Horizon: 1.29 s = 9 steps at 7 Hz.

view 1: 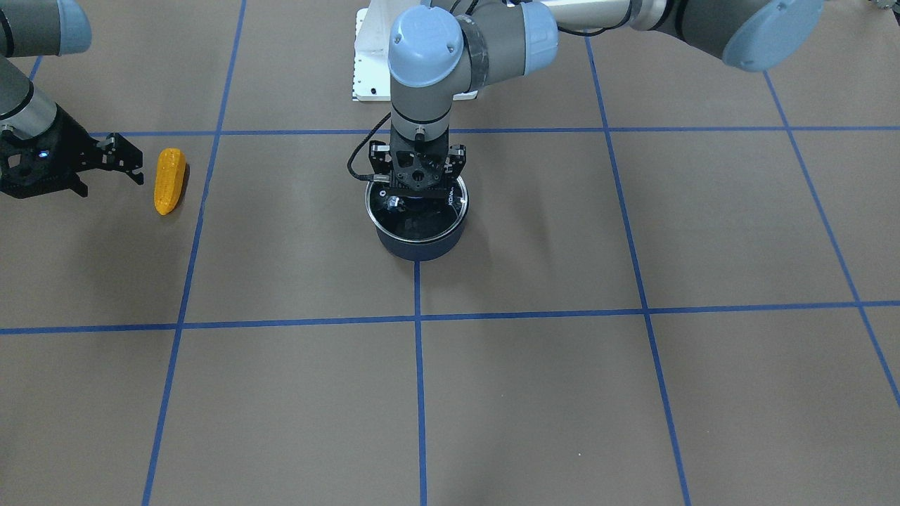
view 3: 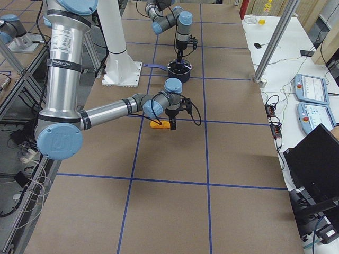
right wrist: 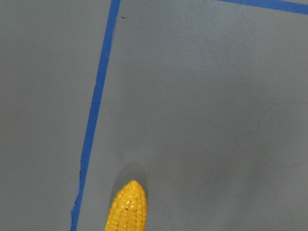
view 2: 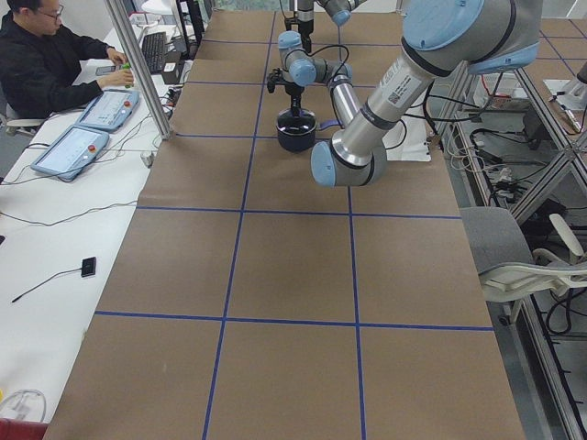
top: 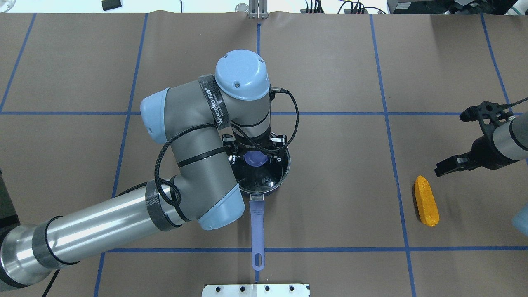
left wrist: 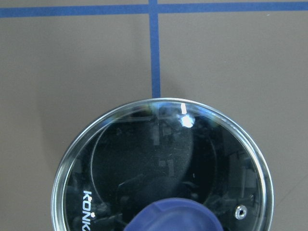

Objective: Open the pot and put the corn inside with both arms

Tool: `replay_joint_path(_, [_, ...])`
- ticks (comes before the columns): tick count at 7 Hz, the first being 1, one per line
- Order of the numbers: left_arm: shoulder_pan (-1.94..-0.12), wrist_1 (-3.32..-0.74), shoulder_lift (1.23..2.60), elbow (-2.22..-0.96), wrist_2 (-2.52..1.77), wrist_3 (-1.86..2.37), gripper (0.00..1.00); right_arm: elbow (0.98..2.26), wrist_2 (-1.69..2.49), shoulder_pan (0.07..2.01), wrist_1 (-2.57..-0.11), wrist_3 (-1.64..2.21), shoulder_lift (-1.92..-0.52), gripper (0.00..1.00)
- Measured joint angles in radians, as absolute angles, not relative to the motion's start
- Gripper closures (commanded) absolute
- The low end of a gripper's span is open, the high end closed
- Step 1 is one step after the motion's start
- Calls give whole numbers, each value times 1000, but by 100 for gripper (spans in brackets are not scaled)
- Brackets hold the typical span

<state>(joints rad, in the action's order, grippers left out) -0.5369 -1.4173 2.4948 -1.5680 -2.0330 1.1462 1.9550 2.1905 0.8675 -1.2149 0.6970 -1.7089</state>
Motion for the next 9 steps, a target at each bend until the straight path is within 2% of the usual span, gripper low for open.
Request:
replay_joint_path(8, [-707,-1366,2391,-1714,-2077,998,54,1960,2070,628,-1198,842,-1730,0])
replay_joint_path(9, [-718,-1363,2378,-1725,-2082,982,54,1955,2065,618,-1195,843,-1730,10])
